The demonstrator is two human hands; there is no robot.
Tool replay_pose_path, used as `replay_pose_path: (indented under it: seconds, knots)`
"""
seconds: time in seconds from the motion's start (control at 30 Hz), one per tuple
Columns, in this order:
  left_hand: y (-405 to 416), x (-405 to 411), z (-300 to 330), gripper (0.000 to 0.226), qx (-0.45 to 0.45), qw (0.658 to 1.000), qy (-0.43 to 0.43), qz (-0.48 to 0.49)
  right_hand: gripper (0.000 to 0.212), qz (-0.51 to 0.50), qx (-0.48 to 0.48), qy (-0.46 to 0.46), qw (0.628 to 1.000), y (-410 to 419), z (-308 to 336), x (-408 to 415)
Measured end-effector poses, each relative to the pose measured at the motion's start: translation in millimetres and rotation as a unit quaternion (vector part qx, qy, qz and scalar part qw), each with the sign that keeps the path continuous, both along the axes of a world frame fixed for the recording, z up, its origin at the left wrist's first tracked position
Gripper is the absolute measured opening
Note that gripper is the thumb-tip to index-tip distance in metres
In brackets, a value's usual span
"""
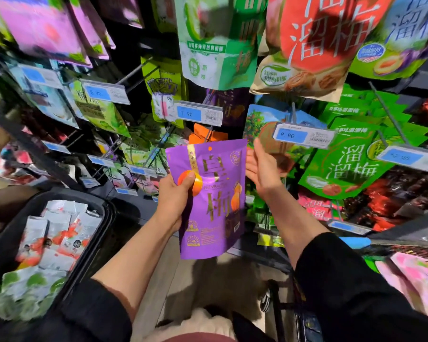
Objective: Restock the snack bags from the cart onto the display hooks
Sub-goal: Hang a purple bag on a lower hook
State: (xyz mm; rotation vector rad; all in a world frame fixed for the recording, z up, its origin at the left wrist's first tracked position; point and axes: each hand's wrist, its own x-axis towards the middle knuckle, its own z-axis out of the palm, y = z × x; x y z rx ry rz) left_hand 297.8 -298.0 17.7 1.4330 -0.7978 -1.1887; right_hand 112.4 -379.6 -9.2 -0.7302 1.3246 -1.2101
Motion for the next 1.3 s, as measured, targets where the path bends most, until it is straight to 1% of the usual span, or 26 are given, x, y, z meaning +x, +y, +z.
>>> replay_pose_path:
  seconds: [0.03, 0.1, 0.17, 0.2, 0.23, 0.27, 0.33, 0.37, 0.4, 0.43, 0.47, 0.5, 0.57, 0.63, 0.7, 0.73, 0.83, 0.97, 1.03, 1.13, 1.23, 1.3]
  knots:
    - [2, 4, 0, 0.023, 0.0, 1.0, -0.003, -0.004, 0.04, 0.094, -0.016, -0.049, 0.994, 4, 6, 12]
    - [5, 14, 0, 0.028, 0.003, 1.0, 0.003, 0.011, 0.033, 0.207, -0.057, -0.079, 0.973, 6, 13, 30]
    - [10, 27, 1, 0.038, 0.004, 1.0, 0.003, 0.022, 0.02, 0.244, -0.094, -0.079, 0.962, 4, 16, 43]
    - [11, 33, 1, 0.045, 0.002, 1.0, 0.003, 0.025, 0.02, 0.243, -0.105, -0.072, 0.962, 2, 15, 48]
    - [11, 39, 1, 0.046, -0.001, 0.999, 0.005, 0.036, 0.024, 0.235, -0.112, -0.066, 0.963, 1, 15, 54]
    - [11, 45, 0, 0.039, -0.005, 0.999, 0.008, 0.054, 0.03, 0.221, -0.119, -0.063, 0.966, 1, 13, 59]
    - [6, 54, -3, 0.008, -0.028, 0.996, -0.023, 0.081, 0.039, 0.186, -0.129, -0.067, 0.972, 4, 10, 69]
    - [2, 57, -3, 0.018, -0.05, 0.993, -0.067, 0.083, 0.041, 0.167, -0.126, -0.07, 0.975, 4, 7, 72]
    - [-2, 59, -2, 0.039, -0.067, 0.987, -0.127, 0.077, 0.043, 0.143, -0.124, -0.069, 0.98, 4, 5, 73]
    - [-7, 61, 2, 0.056, -0.093, 0.975, -0.187, 0.073, 0.041, 0.113, -0.123, -0.058, 0.984, 4, 5, 73]
    - [-13, 61, 7, 0.065, -0.129, 0.96, -0.242, 0.061, 0.035, 0.08, -0.117, -0.045, 0.989, 3, 5, 72]
    - [-21, 60, 12, 0.068, -0.166, 0.945, -0.28, 0.037, 0.026, 0.045, -0.106, -0.027, 0.993, 1, 6, 71]
    - [-37, 55, 23, 0.065, -0.212, 0.917, -0.336, -0.036, 0.005, -0.019, -0.088, -0.008, 0.996, -4, 11, 69]
    - [-51, 48, 31, 0.065, -0.239, 0.891, -0.372, -0.106, 0.01, -0.053, -0.089, -0.015, 0.994, -10, 14, 69]
    - [-64, 46, 33, 0.068, -0.254, 0.868, -0.398, -0.153, 0.013, -0.065, -0.104, -0.024, 0.992, -15, 19, 73]
    - [-68, 46, 32, 0.069, -0.26, 0.862, -0.402, -0.166, 0.013, -0.067, -0.108, -0.023, 0.992, -17, 21, 74]
    - [-74, 50, 22, 0.075, -0.267, 0.862, -0.388, -0.188, 0.011, -0.092, -0.119, -0.017, 0.988, -27, 27, 79]
    - [-74, 54, 17, 0.079, -0.28, 0.866, -0.367, -0.194, 0.021, -0.127, -0.133, 0.007, 0.983, -38, 29, 89]
    - [-76, 57, 17, 0.077, -0.283, 0.867, -0.362, -0.196, 0.016, -0.147, -0.127, -0.001, 0.981, -37, 23, 90]
    - [-77, 62, 17, 0.076, -0.293, 0.862, -0.359, -0.205, 0.016, -0.159, -0.126, -0.013, 0.979, -35, 15, 87]
    - [-79, 65, 16, 0.073, -0.304, 0.859, -0.357, -0.206, 0.01, -0.154, -0.135, 0.011, 0.979, -47, 11, 83]
    - [-79, 65, 15, 0.071, -0.305, 0.858, -0.356, -0.208, 0.008, -0.167, -0.124, 0.044, 0.977, -63, 9, 79]
